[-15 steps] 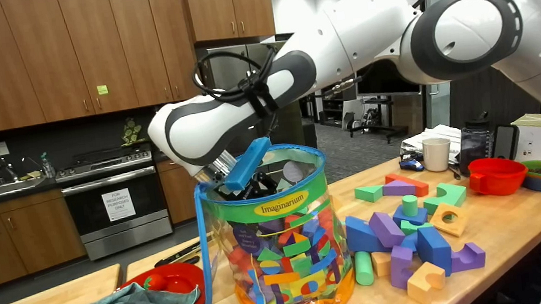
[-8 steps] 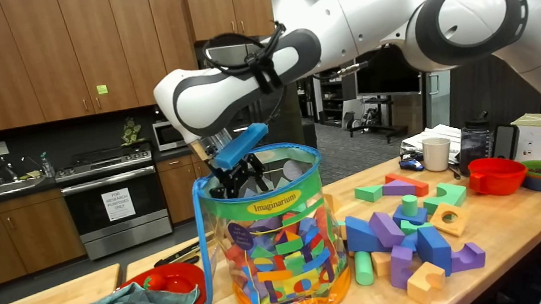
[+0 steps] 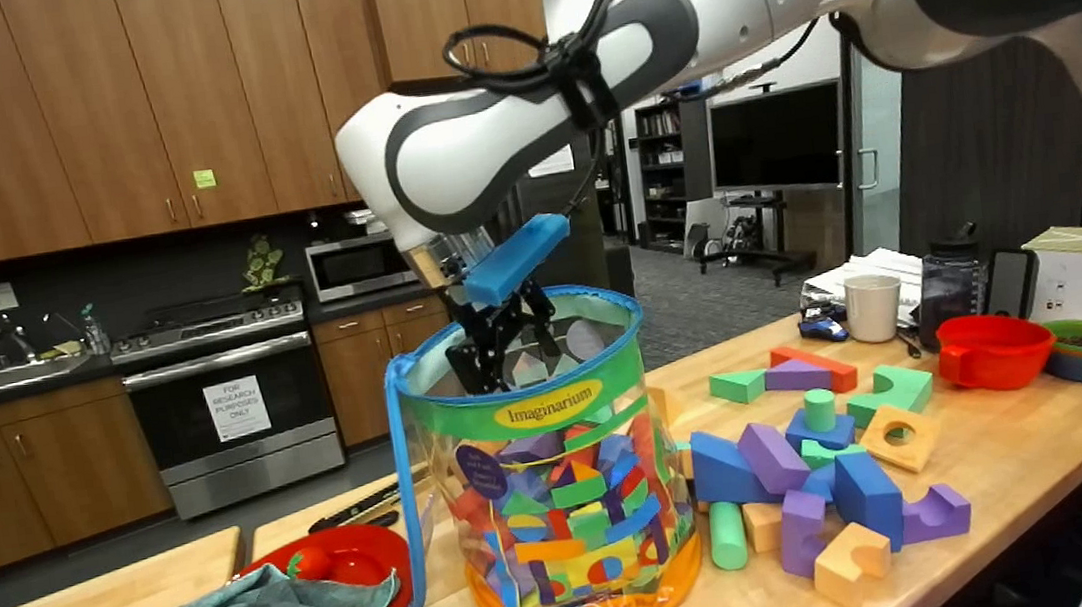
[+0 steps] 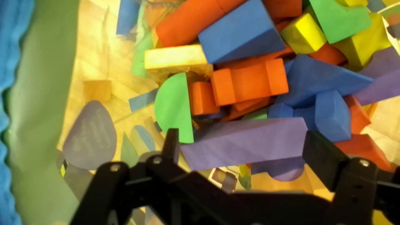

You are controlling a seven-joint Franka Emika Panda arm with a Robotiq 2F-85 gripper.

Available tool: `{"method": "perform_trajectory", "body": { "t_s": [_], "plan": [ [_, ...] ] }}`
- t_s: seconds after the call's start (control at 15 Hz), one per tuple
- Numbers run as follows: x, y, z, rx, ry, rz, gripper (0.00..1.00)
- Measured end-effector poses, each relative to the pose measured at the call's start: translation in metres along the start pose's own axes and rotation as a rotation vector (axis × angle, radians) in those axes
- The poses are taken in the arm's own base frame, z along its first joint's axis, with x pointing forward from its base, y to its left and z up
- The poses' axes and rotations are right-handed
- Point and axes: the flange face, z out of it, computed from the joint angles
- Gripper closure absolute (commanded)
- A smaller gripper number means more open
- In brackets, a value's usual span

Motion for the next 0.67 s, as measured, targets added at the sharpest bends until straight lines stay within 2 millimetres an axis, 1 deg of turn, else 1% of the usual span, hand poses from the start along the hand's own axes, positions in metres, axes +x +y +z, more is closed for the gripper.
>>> {"method": "perform_trajectory", "body": {
  "t_s": [0.2,0.33,0.47,0.67],
  "plan": [
    [-0.029,0.013,0.001,-0.017,-0.01,-0.005,0.0],
    [-0.045,0.015,0.004,-0.024,-0.018,-0.023,0.0],
    [-0.056,0.007,0.008,-0.02,-0.018,-0.062,0.0],
    [-0.063,-0.014,0.012,-0.011,-0.006,-0.126,0.0]
  ]
}}
